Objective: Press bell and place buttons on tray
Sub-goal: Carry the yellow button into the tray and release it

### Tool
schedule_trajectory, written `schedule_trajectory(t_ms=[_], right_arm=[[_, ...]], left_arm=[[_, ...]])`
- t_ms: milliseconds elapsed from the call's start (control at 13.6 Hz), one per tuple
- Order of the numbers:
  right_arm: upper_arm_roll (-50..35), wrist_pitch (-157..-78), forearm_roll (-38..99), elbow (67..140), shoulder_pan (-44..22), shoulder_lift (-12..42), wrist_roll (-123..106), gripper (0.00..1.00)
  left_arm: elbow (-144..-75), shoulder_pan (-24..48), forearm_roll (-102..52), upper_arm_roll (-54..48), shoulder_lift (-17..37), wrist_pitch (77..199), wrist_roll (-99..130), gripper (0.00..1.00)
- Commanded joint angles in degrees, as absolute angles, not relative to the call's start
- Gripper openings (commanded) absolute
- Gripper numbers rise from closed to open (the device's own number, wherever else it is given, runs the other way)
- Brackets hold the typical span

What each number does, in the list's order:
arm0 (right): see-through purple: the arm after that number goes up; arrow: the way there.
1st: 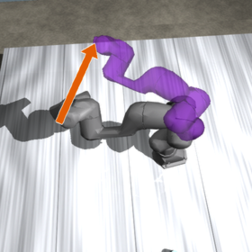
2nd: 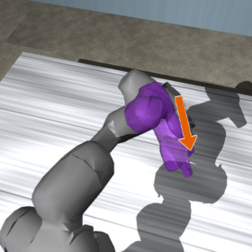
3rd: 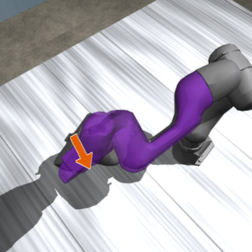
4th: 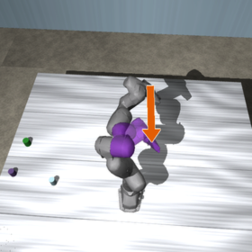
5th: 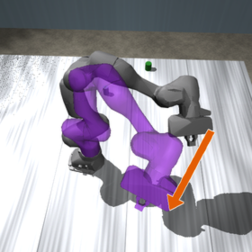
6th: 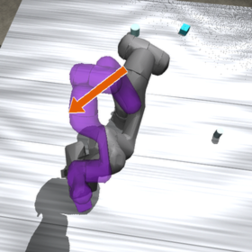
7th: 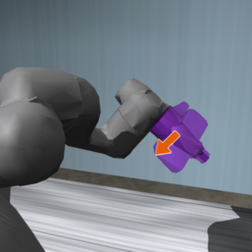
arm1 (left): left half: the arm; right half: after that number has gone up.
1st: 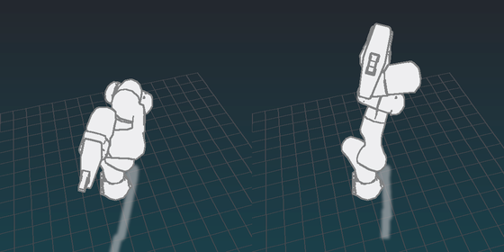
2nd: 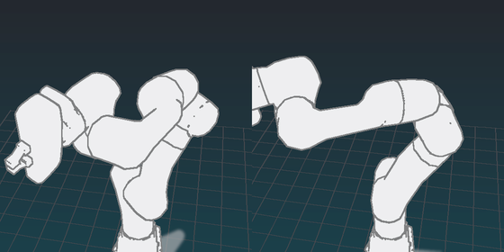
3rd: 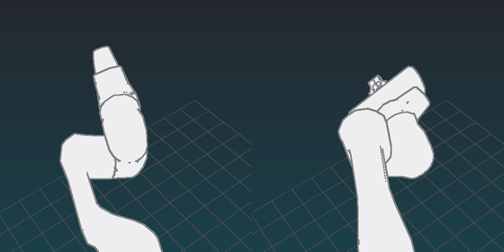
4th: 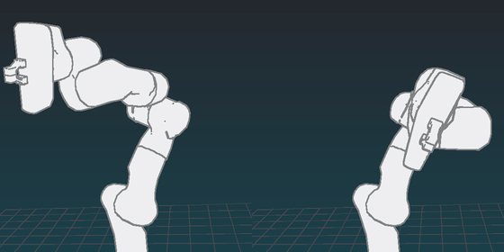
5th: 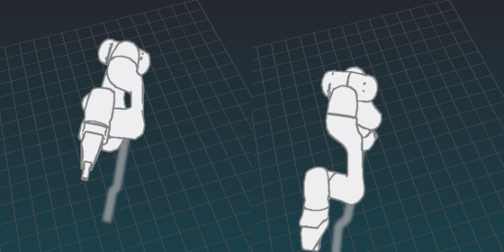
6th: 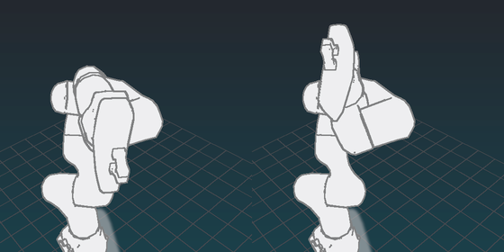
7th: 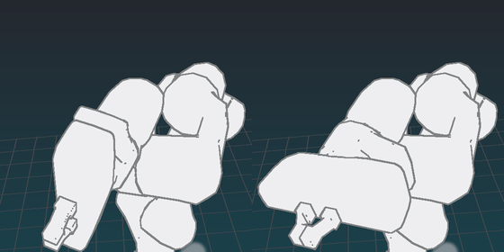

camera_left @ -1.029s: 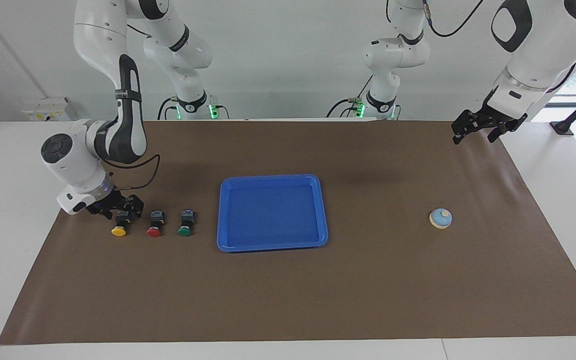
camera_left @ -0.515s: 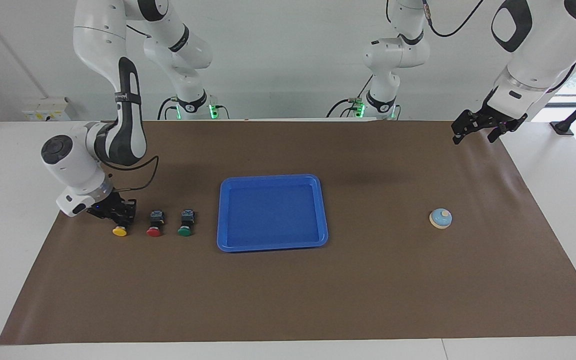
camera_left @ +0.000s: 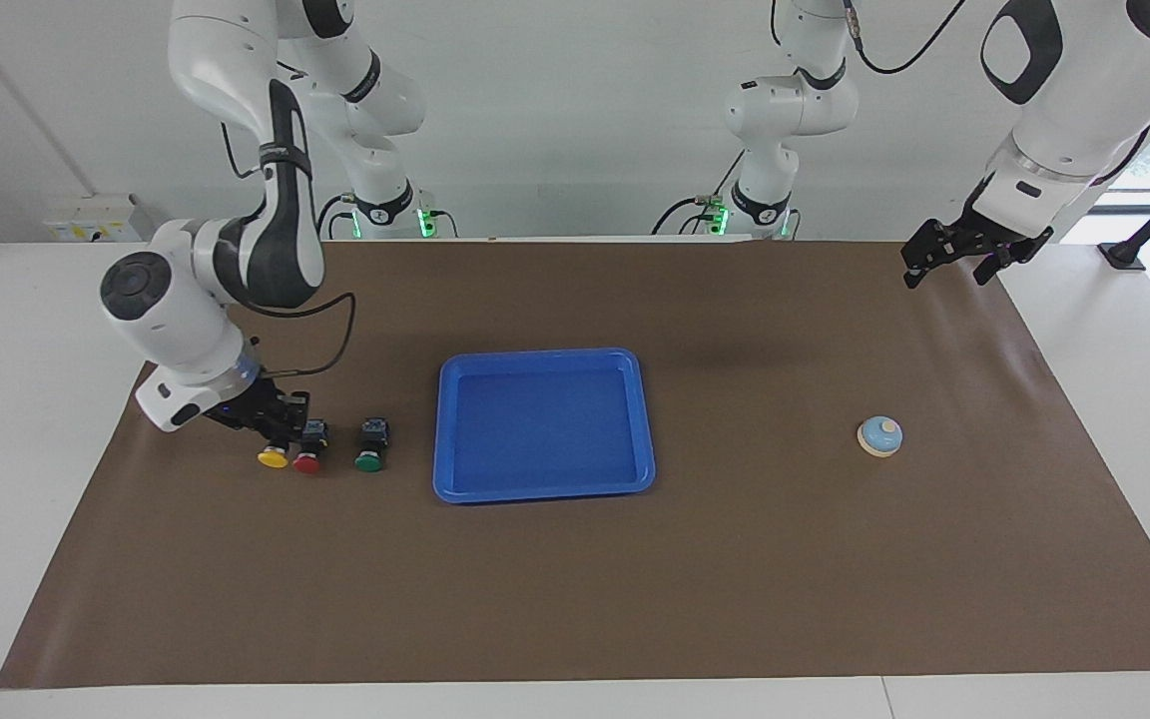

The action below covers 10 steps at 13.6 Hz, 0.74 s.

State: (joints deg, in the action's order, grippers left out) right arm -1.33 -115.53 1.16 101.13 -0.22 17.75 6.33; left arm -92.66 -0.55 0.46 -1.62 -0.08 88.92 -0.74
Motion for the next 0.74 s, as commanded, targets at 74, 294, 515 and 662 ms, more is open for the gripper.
schedule_trajectory(t_ms=[74,294,515,662], right_arm=[[-1.2,-116.8,4.0,99.2,-13.9,19.3,28.3,0.0],[-1.1,-119.2,7.5,99.2,-21.0,21.5,33.7,0.0],[-1.1,-118.7,6.8,102.0,-22.1,20.7,26.3,0.0],[-1.1,-118.8,6.8,103.3,-21.3,20.5,19.5,0.0]], left_arm=[[-93.9,-0.7,-0.3,-1.5,-1.5,88.3,-1.1,1.0],[-93.9,-0.7,-0.3,-1.5,-1.5,88.3,-1.1,1.0],[-93.9,-0.7,-0.3,-1.5,-1.5,88.3,-1.1,1.0],[-93.9,-0.7,-0.3,-1.5,-1.5,88.3,-1.1,1.0]])
